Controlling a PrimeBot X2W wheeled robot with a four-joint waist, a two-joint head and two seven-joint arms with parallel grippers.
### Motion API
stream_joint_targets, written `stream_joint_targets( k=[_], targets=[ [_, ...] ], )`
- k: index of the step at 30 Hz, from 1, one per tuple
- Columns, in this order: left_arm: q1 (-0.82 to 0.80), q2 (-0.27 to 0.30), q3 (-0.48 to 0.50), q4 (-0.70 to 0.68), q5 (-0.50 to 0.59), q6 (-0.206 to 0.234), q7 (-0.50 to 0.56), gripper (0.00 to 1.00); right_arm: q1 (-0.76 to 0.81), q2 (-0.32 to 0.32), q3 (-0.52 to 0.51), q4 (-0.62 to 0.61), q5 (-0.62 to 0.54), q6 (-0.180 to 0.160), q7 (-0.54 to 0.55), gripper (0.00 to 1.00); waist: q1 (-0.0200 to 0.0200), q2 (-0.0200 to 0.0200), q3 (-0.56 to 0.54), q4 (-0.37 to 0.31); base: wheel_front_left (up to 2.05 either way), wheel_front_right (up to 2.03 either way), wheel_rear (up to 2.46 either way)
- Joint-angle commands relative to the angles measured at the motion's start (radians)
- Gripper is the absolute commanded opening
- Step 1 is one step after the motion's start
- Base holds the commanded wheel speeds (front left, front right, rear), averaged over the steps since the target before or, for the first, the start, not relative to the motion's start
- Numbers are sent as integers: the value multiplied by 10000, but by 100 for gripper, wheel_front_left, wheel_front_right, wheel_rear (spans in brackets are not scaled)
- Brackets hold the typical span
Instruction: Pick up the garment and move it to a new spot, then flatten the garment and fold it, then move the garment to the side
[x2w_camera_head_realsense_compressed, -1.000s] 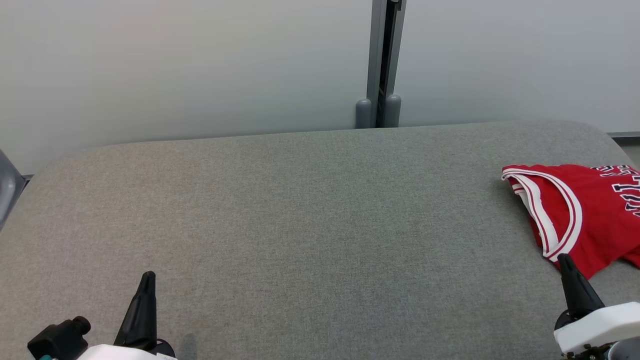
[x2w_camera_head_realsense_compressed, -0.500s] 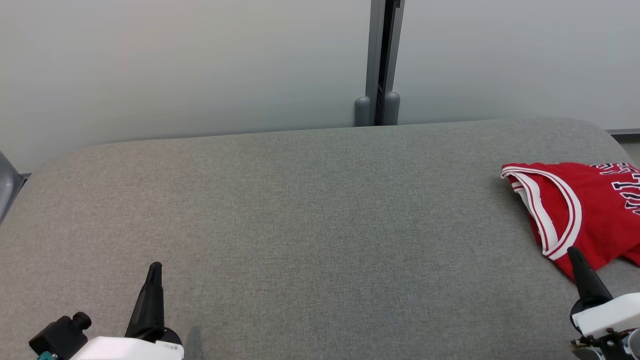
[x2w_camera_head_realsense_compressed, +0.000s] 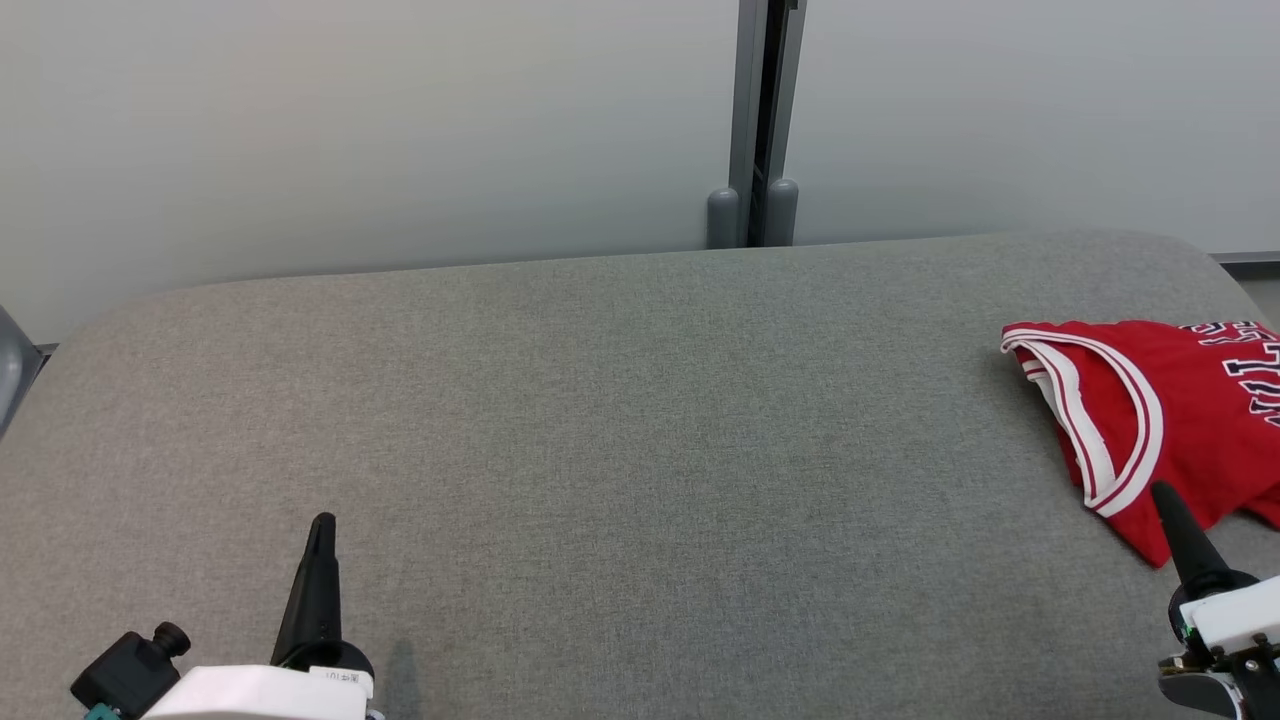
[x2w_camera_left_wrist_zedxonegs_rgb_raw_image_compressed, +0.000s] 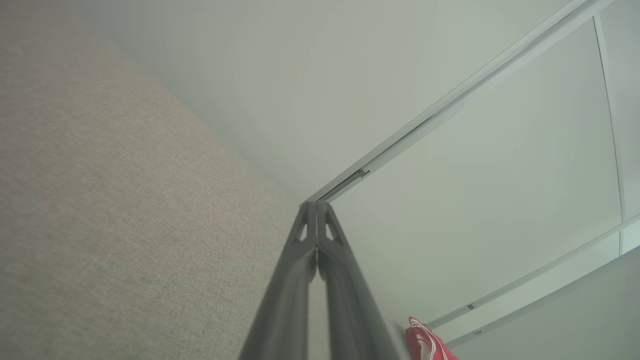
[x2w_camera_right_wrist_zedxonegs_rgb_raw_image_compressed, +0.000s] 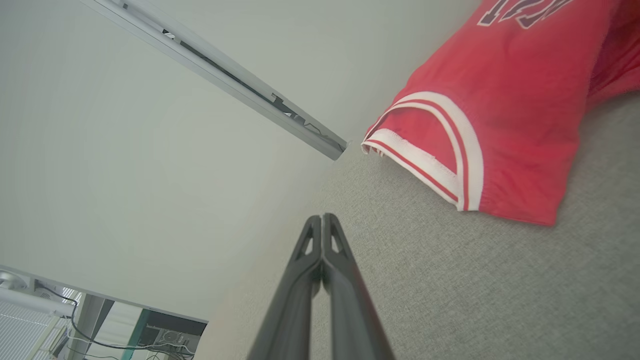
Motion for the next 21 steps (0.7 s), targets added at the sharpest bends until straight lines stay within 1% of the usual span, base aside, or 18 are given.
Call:
stream_joint_targets(
  k=[1,21],
  targets=[
    [-330,53,25,-62,-206,-104,-76,0,-294,-133,-96,-26,268,1,109,0,0,-1,4,-2,0,0,0],
    [-625,-309,-129,123,-1990,-373,-223,0,-847,-234,-641,646,2216,1,866,0,0,-1,94,-48,0,0,0]
  ],
)
